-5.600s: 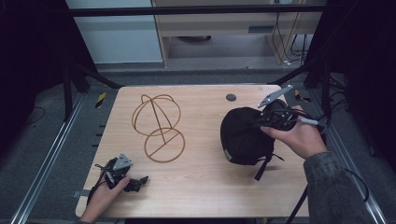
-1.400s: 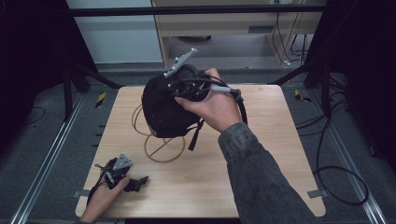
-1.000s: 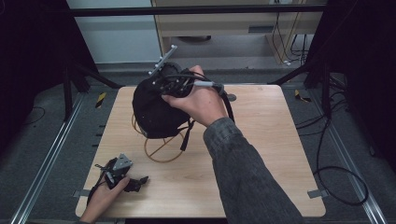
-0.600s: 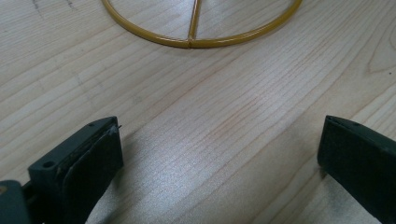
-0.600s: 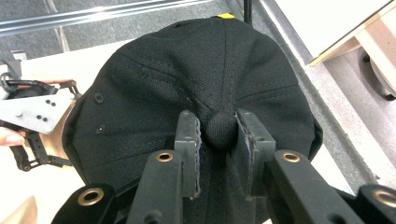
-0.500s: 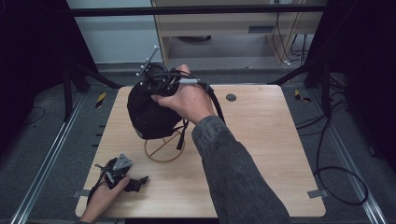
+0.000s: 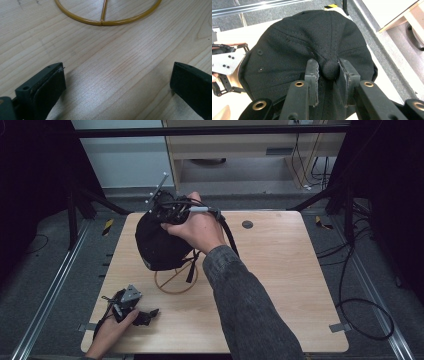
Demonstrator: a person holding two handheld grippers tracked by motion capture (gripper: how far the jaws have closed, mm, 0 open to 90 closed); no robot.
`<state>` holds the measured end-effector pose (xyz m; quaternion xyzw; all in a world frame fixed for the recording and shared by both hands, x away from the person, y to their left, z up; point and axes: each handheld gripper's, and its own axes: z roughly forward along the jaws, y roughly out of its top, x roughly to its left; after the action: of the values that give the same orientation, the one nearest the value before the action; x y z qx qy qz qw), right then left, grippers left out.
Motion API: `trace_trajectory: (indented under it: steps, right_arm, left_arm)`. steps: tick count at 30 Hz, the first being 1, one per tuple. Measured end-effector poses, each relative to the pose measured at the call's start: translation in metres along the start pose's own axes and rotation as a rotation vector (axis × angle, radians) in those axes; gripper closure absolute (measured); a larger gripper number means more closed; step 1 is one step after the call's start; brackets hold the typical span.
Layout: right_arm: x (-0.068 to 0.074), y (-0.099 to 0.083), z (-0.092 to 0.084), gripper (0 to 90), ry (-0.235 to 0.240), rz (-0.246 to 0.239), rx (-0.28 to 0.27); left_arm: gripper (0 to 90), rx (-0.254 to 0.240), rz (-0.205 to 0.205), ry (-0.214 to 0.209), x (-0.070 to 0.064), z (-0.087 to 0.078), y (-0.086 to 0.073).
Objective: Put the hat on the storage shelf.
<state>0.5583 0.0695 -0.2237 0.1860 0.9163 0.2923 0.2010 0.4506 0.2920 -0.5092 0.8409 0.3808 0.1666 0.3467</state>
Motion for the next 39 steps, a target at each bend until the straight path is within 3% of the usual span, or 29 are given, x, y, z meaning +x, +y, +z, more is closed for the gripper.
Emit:
trace_trajectory:
  steps: [12, 24, 39]
  right_arm:
    - [0.002, 0.002, 0.01, 71.1, 0.003, -0.009, 0.017]
    - [0.004, 0.004, 0.015, 68.2, 0.009, 0.02, -0.019]
    - [0.004, -0.016, 0.002, 67.2, 0.028, 0.057, -0.077]
  left_arm:
    - [0.0, 0.0, 0.0, 0.0, 0.0, 0.0, 0.0]
    - [0.0, 0.0, 0.0, 0.0, 0.0, 0.0, 0.0]
    - [0.0, -0.003, -0.001, 0.001, 0.0, 0.0, 0.0]
